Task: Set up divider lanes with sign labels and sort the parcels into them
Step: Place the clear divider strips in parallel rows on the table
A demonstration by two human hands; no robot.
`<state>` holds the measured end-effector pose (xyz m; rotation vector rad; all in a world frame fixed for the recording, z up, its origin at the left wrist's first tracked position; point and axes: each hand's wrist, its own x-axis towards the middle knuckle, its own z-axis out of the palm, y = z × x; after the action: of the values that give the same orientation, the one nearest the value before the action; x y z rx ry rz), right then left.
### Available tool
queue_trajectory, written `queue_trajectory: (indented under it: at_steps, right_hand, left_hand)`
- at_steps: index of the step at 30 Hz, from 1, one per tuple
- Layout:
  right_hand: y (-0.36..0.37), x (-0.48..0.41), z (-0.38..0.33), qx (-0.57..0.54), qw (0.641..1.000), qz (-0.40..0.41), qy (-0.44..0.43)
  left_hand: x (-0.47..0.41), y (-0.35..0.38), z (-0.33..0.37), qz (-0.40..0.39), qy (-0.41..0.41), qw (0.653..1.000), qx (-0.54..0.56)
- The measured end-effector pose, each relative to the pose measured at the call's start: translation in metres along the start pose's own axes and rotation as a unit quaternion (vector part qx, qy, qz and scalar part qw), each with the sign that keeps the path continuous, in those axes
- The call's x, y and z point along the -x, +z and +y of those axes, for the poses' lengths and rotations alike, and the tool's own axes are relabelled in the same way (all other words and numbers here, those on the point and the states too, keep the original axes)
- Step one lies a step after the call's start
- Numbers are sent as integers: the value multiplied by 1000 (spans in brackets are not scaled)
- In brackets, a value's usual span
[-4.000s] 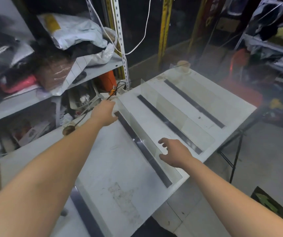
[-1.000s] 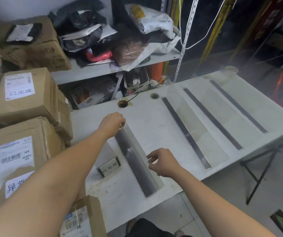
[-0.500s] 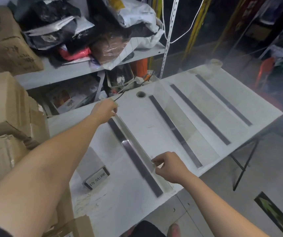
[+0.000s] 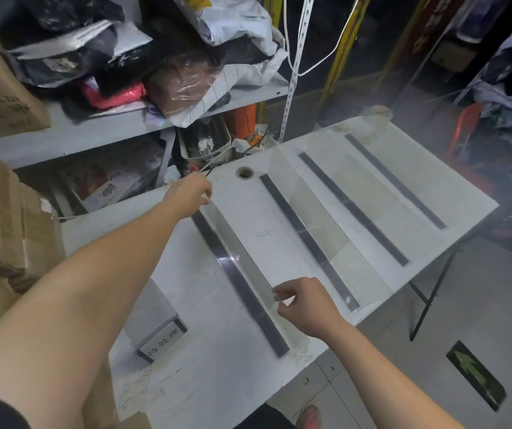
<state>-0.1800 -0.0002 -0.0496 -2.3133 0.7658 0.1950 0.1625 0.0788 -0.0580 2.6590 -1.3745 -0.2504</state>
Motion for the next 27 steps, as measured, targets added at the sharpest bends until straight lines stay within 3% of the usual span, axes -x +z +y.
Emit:
queue_trajectory:
  at_steps: [27]
  right_hand:
    - [-6, -11, 10, 3, 999, -41, 33]
  left_hand:
    - [-5, 1, 22, 4, 22, 1000, -6]
